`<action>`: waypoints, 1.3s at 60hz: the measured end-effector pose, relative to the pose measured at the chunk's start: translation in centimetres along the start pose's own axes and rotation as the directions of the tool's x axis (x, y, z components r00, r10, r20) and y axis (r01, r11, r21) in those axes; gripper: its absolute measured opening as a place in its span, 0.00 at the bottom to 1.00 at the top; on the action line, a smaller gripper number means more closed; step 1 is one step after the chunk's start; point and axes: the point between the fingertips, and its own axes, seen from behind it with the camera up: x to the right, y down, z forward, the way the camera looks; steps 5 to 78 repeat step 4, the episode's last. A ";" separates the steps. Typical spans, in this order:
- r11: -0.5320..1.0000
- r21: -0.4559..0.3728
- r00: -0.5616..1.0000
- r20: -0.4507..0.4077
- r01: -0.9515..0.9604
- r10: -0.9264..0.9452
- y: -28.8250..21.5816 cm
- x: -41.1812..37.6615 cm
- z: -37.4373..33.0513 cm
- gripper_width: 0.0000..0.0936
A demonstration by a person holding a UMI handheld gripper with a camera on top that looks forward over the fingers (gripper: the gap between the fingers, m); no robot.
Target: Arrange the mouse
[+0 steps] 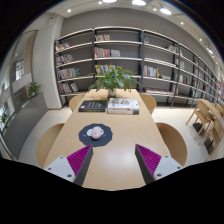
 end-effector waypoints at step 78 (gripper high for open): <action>1.000 -0.003 1.000 0.002 -0.001 0.001 0.2 -0.3 0.0 0.91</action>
